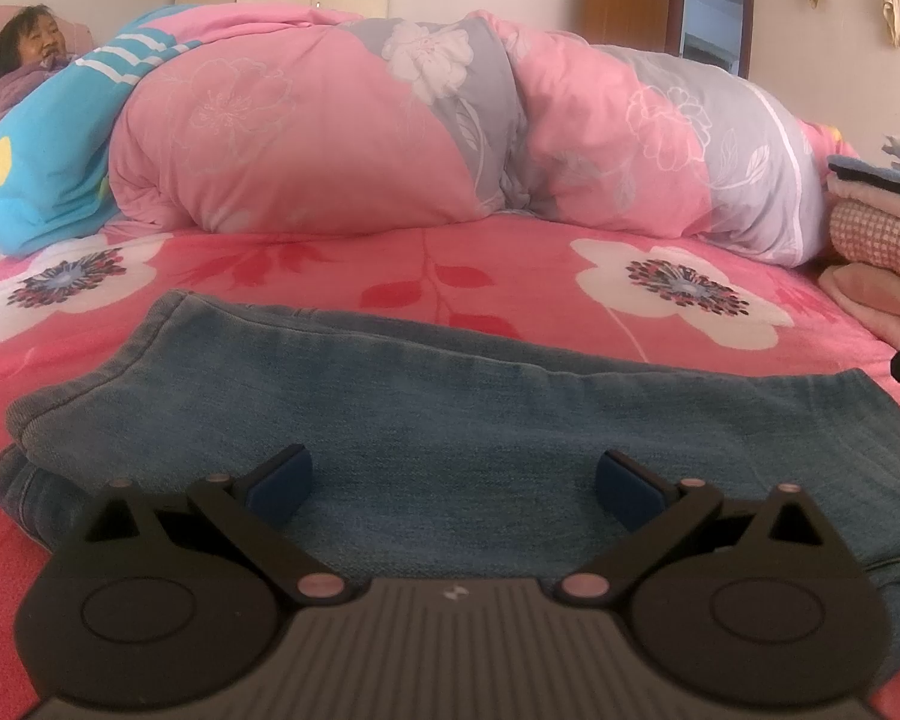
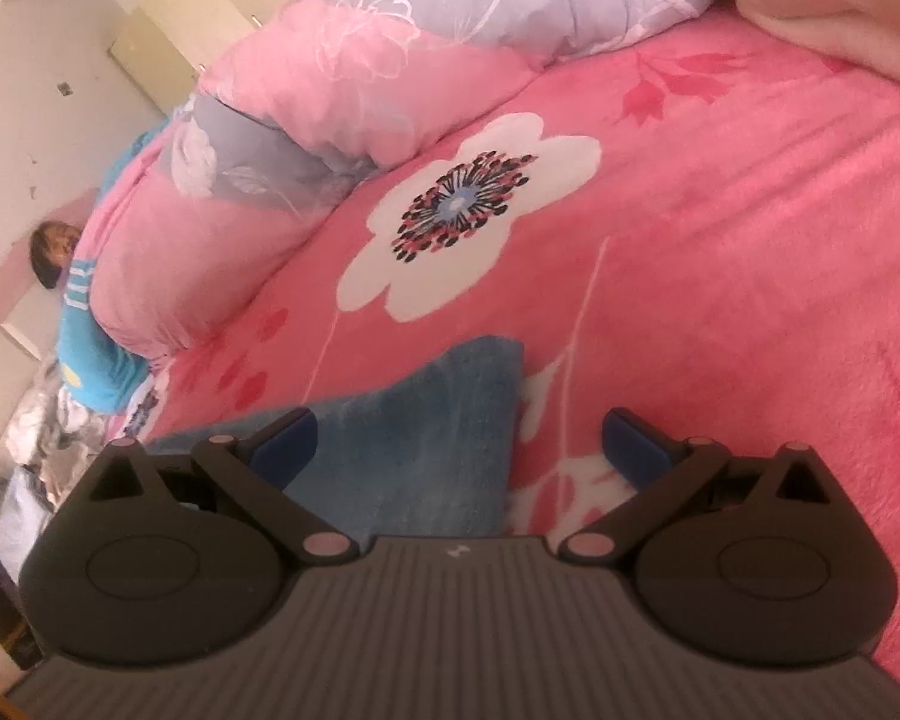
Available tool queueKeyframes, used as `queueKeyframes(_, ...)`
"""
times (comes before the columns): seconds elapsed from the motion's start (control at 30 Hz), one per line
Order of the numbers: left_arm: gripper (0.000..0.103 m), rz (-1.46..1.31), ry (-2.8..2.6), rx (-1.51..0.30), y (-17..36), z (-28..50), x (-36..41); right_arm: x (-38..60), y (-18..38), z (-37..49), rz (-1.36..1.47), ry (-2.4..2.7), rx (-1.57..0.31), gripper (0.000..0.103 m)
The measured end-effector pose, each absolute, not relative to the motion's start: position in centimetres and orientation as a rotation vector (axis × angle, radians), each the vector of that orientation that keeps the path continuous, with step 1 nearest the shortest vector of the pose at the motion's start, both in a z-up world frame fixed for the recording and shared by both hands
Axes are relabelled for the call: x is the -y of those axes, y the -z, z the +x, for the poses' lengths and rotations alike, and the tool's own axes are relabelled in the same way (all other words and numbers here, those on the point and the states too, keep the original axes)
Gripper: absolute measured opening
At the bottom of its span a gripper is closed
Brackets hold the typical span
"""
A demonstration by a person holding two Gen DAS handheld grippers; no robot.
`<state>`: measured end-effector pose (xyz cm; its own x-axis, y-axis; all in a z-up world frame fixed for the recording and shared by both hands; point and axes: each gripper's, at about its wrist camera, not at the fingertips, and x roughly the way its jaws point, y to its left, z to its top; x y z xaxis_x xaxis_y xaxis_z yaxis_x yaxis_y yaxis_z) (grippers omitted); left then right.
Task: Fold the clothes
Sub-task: 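Roll the right tool, lower it onto the jeans edge and close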
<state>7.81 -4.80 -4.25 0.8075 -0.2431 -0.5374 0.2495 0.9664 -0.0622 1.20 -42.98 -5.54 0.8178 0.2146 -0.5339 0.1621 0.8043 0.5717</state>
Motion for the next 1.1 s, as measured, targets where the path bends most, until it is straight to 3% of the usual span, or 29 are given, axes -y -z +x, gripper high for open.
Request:
queueKeyframes(0.6,0.101,0.013,0.261,-0.570,4.3,7.8,4.8,42.9,5.4,0.7,0.601,-0.075,-0.642,0.099)
queueKeyframes(0.7,0.101,0.015,0.261,-0.570,4.3,7.8,4.8,43.0,5.2,1.5,0.593,-0.095,-0.651,0.089)
queueKeyframes(0.77,0.101,0.015,0.261,-0.569,4.3,7.7,4.8,43.1,5.2,2.5,0.591,-0.108,-0.669,0.072)
queueKeyframes(1.1,0.101,0.027,0.255,-0.572,4.3,7.7,5.0,43.8,5.8,0.2,0.665,-0.232,-0.746,0.059)
